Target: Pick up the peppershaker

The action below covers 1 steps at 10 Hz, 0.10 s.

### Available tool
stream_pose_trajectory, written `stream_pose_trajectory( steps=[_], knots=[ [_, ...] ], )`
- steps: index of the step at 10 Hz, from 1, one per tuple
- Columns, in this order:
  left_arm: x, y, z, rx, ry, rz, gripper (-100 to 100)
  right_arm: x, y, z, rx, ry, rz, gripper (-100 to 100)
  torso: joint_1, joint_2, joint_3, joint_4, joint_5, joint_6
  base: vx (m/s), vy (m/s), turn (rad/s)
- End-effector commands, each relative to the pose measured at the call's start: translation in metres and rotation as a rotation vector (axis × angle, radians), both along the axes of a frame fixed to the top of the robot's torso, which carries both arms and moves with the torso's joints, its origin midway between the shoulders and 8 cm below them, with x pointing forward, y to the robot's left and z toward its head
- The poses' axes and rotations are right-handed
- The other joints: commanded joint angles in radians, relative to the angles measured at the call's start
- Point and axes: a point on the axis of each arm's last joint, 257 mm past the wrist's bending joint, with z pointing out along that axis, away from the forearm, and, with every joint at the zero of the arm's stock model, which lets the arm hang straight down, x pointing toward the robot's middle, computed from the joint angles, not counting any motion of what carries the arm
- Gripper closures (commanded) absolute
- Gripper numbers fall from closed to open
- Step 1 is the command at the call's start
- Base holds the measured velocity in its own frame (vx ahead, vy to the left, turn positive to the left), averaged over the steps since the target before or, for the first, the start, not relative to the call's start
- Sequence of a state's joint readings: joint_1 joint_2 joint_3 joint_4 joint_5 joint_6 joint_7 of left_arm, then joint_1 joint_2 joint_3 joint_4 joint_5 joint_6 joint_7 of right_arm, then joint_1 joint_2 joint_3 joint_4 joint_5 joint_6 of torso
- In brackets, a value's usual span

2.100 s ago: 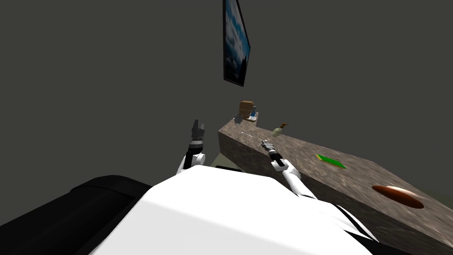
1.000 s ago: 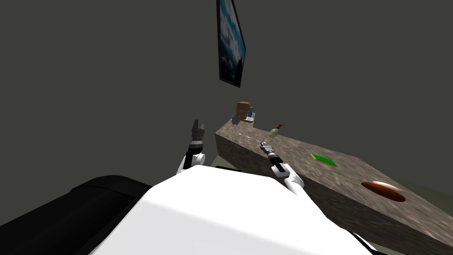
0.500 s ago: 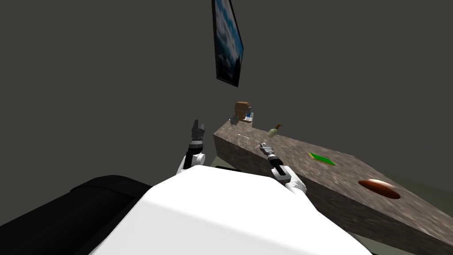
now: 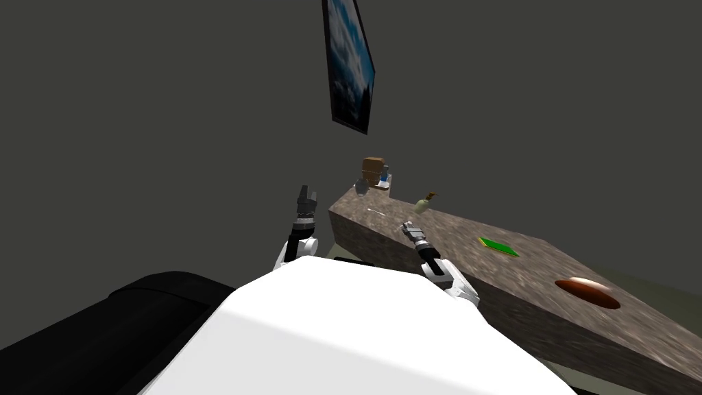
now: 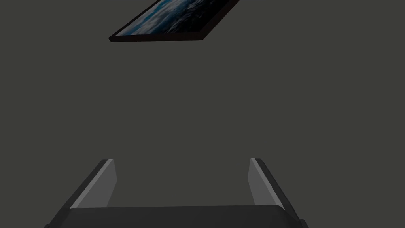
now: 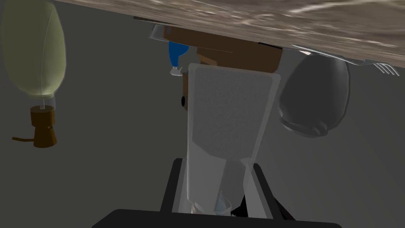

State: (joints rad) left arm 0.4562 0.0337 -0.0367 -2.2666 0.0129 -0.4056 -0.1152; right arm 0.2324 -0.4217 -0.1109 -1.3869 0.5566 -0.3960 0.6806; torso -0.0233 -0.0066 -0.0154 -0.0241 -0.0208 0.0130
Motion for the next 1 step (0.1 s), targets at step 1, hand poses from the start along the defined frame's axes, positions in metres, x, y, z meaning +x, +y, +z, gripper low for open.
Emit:
stream_pose_trajectory(
  steps=[1],
  knots=[
    [0.0,0.0,0.0,0.0,0.0,0.0,0,0.0,0.0,0.0,0.0,0.0,0.0,0,0.0,0.0,0.0,0.0,0.0,0.0,0.0,0.0,0.0]
  ],
)
